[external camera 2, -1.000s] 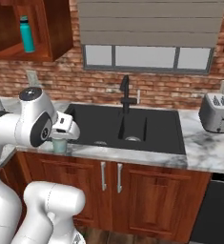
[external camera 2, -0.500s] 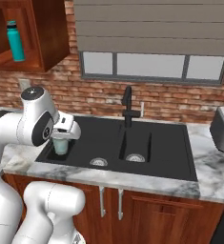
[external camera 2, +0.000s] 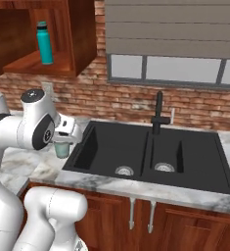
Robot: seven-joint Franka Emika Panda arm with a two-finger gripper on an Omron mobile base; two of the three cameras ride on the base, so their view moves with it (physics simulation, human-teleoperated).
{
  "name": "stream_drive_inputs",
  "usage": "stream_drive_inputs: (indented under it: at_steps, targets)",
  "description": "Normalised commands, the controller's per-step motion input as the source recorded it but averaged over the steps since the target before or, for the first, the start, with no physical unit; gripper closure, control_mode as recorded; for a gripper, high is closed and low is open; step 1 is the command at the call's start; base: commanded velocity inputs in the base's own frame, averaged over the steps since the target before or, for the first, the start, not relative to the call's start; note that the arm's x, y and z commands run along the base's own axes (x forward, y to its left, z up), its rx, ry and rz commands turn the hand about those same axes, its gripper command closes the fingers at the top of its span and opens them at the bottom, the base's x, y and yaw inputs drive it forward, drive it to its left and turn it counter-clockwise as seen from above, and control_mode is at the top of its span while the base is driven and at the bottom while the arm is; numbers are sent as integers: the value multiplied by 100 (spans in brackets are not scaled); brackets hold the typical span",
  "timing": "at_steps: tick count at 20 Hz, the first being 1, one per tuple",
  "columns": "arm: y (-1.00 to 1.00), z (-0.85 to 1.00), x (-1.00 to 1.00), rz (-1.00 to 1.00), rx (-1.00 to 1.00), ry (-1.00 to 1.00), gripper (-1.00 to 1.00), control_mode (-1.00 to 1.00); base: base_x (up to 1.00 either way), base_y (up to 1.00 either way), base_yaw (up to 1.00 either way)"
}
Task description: Sort all alcoholic drinks to one cabinet, and non-alcoholic drinks to the other.
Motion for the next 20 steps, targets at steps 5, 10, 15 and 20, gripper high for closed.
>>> stream_drive_inputs:
  at_steps: [5,10,15,20]
  targets:
    - [0,0,0,0,0,0,100,100,45,31,7]
    - [0,0,0,0,0,0,100,100,50,21,7]
    - [0,0,0,0,0,0,100,100,41,29,7]
    - [0,0,0,0,0,0,100,100,21,32,5]
